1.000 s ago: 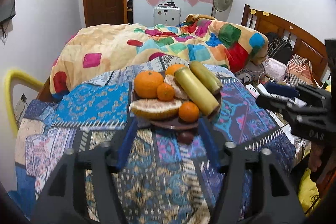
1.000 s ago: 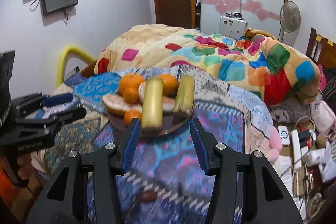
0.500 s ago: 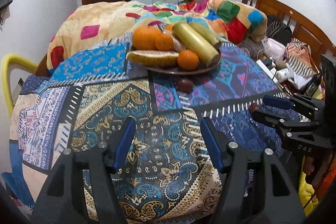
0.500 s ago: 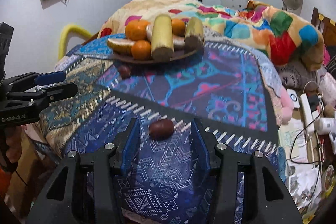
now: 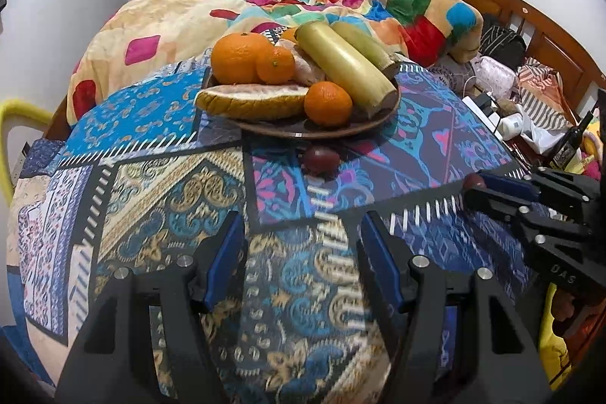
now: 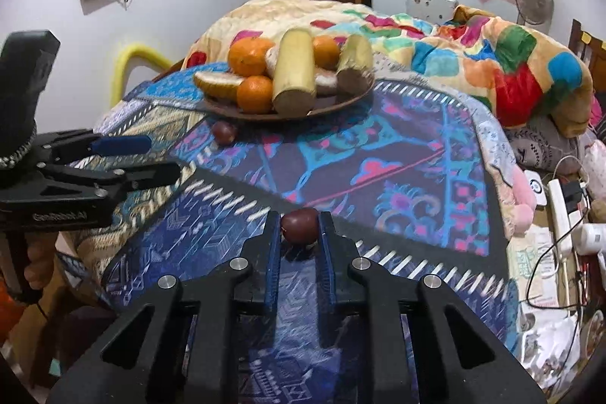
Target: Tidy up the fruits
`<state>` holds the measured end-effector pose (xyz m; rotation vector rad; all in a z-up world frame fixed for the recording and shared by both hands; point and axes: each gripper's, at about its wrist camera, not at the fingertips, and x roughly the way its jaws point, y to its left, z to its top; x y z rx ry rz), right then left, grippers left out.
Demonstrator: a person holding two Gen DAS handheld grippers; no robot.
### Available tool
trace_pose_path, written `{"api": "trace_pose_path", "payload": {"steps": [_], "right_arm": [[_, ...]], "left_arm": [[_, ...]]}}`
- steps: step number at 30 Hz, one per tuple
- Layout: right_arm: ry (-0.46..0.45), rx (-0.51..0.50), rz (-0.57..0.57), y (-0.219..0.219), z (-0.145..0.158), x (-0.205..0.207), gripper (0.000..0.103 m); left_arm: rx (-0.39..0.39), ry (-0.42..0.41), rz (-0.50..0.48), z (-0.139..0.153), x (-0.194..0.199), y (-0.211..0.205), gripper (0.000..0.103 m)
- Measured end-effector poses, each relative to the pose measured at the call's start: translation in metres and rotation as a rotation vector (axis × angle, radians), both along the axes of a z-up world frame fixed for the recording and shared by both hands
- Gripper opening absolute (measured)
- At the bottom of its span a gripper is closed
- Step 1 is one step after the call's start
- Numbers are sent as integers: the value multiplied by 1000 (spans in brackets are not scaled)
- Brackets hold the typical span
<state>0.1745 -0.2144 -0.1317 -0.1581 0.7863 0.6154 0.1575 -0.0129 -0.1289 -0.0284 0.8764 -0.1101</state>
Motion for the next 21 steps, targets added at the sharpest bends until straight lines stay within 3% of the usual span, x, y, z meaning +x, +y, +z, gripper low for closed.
{"api": "trace_pose_path", "payload": {"steps": [6, 11, 18, 21], "right_arm": [[-43, 7, -20, -7, 10, 19, 18], [-54, 27, -22, -10, 14, 30, 18], [-61, 38, -1, -7, 12, 37, 18], [-56, 42, 3, -5, 10, 40, 18]], "left_arm": [[5, 14, -24, 0, 24, -10, 54], [62, 20, -74, -4, 40, -21, 46], [39, 43, -71, -10, 50, -17, 29], [37, 40, -74, -10, 50, -17, 27]]}}
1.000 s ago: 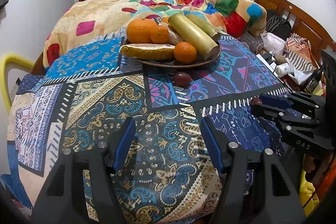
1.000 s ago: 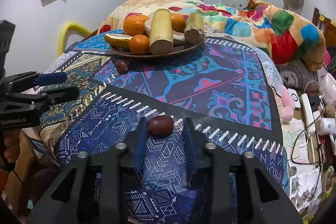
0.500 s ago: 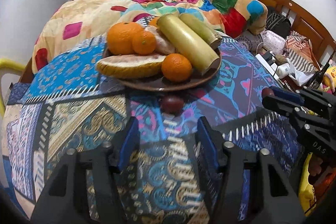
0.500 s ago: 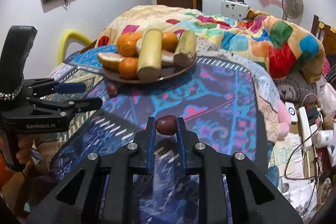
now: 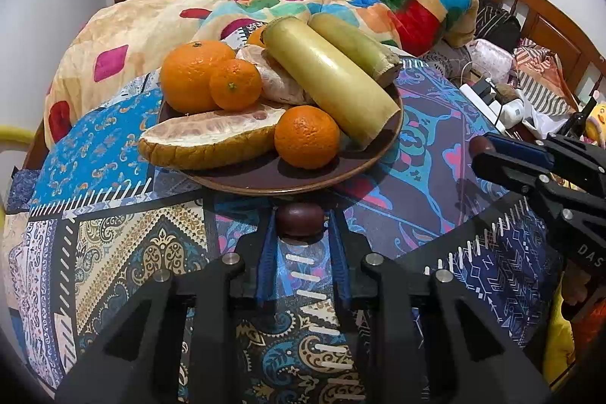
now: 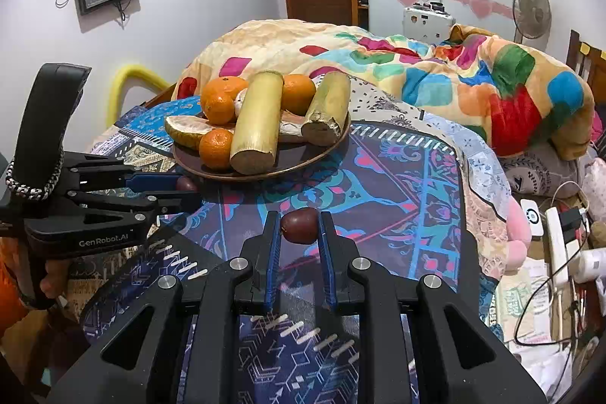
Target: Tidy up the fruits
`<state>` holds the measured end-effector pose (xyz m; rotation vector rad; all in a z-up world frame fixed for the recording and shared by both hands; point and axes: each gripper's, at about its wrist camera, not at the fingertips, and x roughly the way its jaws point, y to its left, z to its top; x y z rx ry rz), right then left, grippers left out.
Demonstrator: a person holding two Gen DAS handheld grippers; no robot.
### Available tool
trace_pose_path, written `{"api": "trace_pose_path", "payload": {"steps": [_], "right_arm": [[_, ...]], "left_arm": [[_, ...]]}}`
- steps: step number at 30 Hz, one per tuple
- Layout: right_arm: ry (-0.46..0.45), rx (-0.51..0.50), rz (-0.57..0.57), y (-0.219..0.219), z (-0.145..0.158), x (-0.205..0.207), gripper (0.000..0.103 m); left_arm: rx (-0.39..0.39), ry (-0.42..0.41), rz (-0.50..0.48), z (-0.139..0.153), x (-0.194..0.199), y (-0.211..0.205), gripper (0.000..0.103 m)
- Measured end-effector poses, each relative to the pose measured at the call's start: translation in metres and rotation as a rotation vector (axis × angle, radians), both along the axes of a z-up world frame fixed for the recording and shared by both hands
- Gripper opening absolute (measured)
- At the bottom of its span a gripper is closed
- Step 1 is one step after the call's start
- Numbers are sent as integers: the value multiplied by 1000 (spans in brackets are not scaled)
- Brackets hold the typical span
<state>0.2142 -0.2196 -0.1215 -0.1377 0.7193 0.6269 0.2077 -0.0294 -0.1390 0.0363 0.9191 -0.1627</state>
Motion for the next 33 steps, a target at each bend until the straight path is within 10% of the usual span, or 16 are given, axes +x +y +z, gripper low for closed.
{"api": "trace_pose_path", "payload": {"steps": [33], "right_arm": [[-21, -74, 19, 46, 10, 48, 18]], "left_arm": [[2, -119, 62, 32, 21, 30, 27]]}}
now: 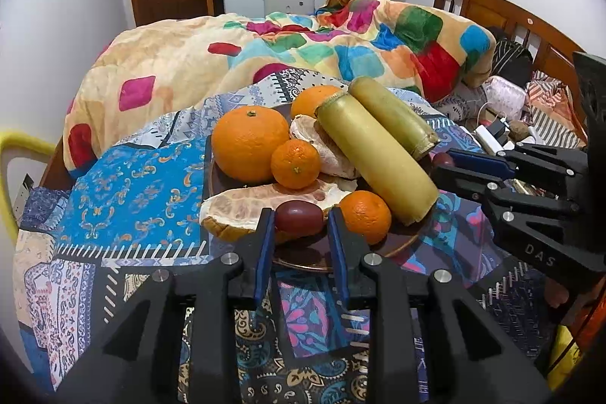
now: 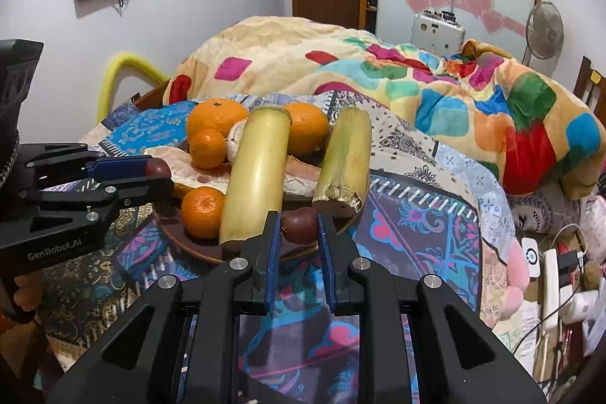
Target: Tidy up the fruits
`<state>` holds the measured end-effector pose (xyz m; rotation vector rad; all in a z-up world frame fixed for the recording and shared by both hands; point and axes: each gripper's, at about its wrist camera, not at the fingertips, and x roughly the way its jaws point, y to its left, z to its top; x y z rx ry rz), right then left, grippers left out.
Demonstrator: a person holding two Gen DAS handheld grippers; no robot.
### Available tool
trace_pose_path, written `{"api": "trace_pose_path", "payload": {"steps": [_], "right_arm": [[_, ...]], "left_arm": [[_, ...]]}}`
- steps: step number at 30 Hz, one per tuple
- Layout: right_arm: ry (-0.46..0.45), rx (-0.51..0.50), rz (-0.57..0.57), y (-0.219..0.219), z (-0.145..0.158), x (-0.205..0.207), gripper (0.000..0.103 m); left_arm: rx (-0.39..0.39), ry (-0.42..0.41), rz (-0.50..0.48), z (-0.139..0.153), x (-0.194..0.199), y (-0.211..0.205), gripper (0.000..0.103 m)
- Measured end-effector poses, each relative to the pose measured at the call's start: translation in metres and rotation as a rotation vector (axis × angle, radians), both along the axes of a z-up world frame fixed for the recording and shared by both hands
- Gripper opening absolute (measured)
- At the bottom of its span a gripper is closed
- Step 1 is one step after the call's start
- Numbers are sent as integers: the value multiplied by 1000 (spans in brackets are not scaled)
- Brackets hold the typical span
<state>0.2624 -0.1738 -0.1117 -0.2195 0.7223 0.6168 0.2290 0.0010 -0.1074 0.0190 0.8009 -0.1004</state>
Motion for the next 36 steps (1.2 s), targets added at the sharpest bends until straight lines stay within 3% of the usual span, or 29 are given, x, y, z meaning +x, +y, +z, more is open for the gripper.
{"api": "trace_pose_path", "payload": {"steps": [5, 10, 18, 23, 32, 34, 36], "right_arm": [[34, 2, -6, -1, -6, 5, 18], [45, -8, -16, -1, -6, 8, 24], [27, 25, -27, -10, 11, 0, 29], [-54, 77, -31, -19, 52, -33, 29], [-292, 253, -53, -46, 146, -138, 29], [-343, 288, -57, -51, 159, -166, 32], [-392, 309, -72, -52, 166, -189, 47]], "left_arm": [[14, -6, -8, -1, 0, -3, 31], [17, -9, -7, -1, -3, -5, 48], [2, -52, 19, 20, -22, 0, 48], [-34, -158, 43, 65, -62, 2, 48], [-58, -443, 74, 150, -178, -8, 51], [-65, -492, 81, 160, -202, -9, 57], [-58, -545, 92, 168, -226, -11, 60]]}}
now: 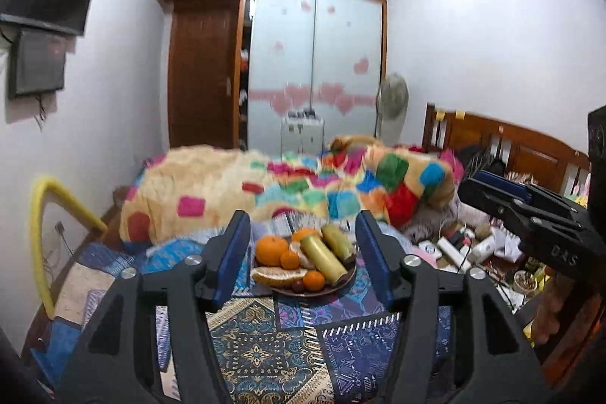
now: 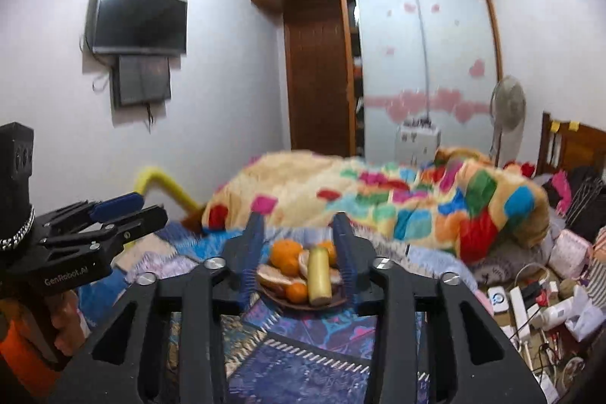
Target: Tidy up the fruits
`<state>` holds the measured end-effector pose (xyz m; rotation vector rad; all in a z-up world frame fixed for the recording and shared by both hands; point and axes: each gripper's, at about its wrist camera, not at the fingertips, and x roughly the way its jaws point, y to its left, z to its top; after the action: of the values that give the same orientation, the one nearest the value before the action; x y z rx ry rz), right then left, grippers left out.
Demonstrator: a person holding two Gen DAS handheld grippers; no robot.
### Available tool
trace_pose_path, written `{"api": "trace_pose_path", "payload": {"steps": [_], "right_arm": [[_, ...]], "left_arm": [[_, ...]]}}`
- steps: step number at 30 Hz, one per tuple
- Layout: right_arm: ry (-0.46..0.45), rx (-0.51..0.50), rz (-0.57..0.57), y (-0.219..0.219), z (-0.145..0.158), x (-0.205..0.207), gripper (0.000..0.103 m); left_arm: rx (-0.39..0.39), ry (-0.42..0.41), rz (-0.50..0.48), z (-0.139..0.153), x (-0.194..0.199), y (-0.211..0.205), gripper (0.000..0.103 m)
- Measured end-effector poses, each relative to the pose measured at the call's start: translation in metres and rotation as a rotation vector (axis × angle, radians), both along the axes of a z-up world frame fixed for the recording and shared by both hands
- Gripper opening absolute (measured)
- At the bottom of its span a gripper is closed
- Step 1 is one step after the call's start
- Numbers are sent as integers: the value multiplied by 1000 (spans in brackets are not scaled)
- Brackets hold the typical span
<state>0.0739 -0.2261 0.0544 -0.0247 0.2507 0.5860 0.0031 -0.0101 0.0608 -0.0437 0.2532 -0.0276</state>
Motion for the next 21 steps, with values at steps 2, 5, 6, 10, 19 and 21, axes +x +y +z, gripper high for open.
{"api": "trace_pose_path", "payload": {"steps": [2, 5, 6, 10, 19, 21], "right_arm": [[-43, 15, -15, 0, 4, -20, 54], [-77, 23, -30, 0, 4, -37, 65], [-87, 26, -35, 0, 4, -43, 71], [-111, 36, -66, 0, 2, -51, 84], [-105, 46, -106, -8, -7, -59, 100], [-103, 50, -107, -11, -8, -61, 101]], "left_arm": [[6, -32, 4, 5, -16, -1, 66], [18, -61, 12, 9, -37, -4, 70], [23, -69, 17, 9, -43, -5, 72], [23, -80, 31, 7, -54, -7, 79], [22, -84, 53, -1, -61, -8, 93], [25, -88, 58, -2, -61, -9, 94]]}}
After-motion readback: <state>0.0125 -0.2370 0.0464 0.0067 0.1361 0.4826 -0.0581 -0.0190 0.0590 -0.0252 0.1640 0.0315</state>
